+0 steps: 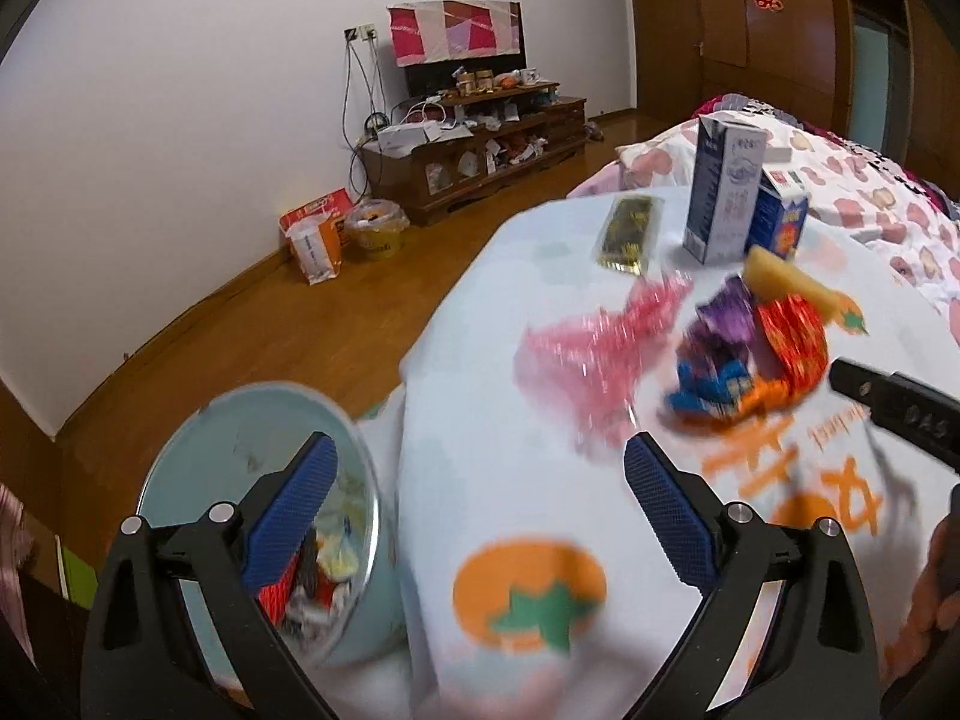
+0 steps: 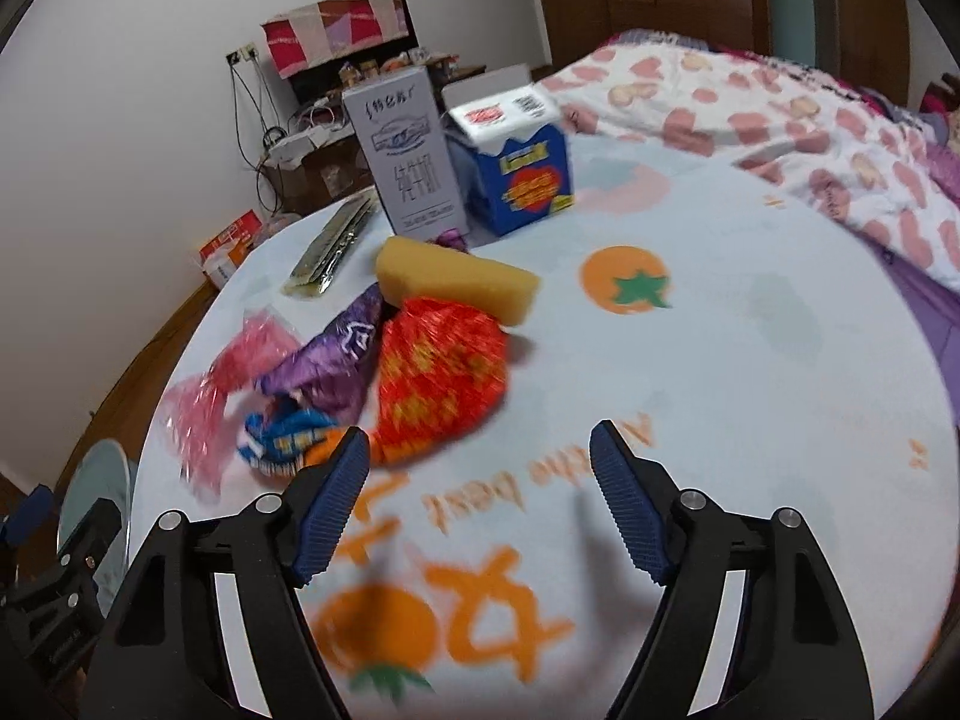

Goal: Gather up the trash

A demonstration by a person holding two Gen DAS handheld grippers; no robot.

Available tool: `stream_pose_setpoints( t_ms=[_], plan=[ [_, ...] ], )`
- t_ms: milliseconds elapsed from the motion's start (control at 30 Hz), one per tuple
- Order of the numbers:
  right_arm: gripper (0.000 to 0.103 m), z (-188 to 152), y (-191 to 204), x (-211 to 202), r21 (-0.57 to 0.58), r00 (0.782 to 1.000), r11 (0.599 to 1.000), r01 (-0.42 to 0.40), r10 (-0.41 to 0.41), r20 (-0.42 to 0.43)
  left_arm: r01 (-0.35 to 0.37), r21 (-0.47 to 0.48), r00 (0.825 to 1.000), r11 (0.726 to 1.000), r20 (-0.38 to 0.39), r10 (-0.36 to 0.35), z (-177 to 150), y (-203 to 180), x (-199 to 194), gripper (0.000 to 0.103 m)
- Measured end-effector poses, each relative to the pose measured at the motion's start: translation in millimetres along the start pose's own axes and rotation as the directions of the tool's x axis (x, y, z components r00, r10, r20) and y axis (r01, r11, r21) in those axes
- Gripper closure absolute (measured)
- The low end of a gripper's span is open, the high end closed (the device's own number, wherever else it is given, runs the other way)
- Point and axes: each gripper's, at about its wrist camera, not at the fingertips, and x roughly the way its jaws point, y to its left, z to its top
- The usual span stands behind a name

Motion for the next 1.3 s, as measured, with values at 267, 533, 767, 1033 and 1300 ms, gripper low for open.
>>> stream_pose_setpoints(
  t_ms=[267,533,767,1033,1300],
  plan=[
    [0.067,5.7,8.4,35.0,0.008,0.993,0.996,-0.091,0.091,-0.077,0.094,0.036,0.995,0.995,-0.013,-0.094,30.0,-18.7,39.5,0.009],
    [0.089,1.6,-17.9,-1.5,0.003,0.987,0.989,-0.149,0.148,-0.066,0.163,0.006,0.980,0.987,-0.116,-0.162,34.8,-40.7,82.9,0.026],
    [0.089,-4.8,-32.8,-30.1,-0.005,0.990,0.990,-0.139,0.139,-0.023,0.208,-0.034,0.968,0.978,-0.139,-0.210,28.1,-46.7,83.5,0.063],
    [0.089,-19.9,-32.4,-56.1,-0.018,0.990,0.990,-0.139,0.139,0.005,0.169,-0.027,0.983,0.985,-0.073,-0.171,10.3,-34.9,25.1,0.068],
    [0.089,-46.5,-14.0,-77.7,-0.062,0.990,0.988,-0.143,0.143,0.006,0.113,-0.037,0.992,0.993,-0.047,-0.114,-21.7,-17.1,-28.8,0.068]
  ],
)
